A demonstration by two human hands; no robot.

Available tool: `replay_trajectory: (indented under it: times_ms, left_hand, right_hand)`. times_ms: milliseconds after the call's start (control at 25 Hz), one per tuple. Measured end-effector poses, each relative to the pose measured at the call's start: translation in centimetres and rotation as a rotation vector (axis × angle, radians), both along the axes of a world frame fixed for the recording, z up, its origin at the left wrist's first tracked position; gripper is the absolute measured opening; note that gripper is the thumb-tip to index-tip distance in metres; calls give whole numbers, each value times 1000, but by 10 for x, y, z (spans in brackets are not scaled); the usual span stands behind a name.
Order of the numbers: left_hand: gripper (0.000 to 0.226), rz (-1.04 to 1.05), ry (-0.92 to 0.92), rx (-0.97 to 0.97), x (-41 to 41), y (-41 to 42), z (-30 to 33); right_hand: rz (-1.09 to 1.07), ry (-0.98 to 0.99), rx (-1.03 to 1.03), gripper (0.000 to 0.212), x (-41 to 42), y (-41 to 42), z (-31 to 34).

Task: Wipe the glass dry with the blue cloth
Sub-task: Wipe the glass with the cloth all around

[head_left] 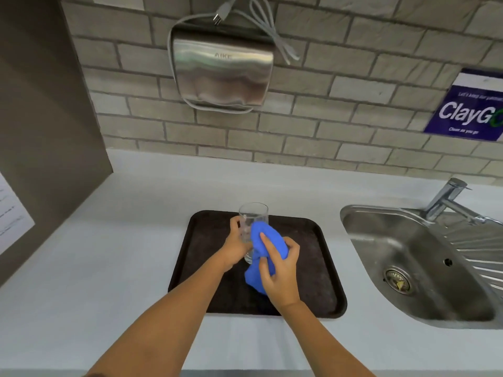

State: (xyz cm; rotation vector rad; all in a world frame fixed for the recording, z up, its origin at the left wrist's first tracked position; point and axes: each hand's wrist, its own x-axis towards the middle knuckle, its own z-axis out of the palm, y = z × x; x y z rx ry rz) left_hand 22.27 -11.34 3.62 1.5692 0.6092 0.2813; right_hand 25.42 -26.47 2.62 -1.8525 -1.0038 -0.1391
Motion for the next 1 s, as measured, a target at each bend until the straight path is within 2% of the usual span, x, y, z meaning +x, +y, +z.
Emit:
replay_trajectory:
  times_ms: [120,200,320,480,600,680,800,880,1000]
  left_hand:
    - [56,101,-60,-227,-21,8,-2]
    - [45,146,-97,-333,-34,13,-4]
    - [39,142,-190,-466,-49,21,-3]
    - [34,190,-318,-542,-58,26,7]
    - [29,240,-340,-498,-60,29,21]
    - [32,259,-347,-468,-59,29,21]
    - [34,288,-348,-425,-54,22,23]
    - [30,286,-334,-366,-49,19,29]
    - [30,270,-343,-353,-46,18,35]
  right_hand:
    - [35,105,33,44,5,18,-4]
    - [110,185,-6,39,4,32,1]
    - [155,221,-21,29,-4,57,13]
    - [231,322,-3,45,-19,90,36]
    - [350,523,62,63,-15,96,48]
    - [377,609,89,64,-11,94,53]
    - [257,479,16,30,-20,96,55]
    - [149,323,15,47,-24,95,53]
    - [149,369,160,34,-13,90,55]
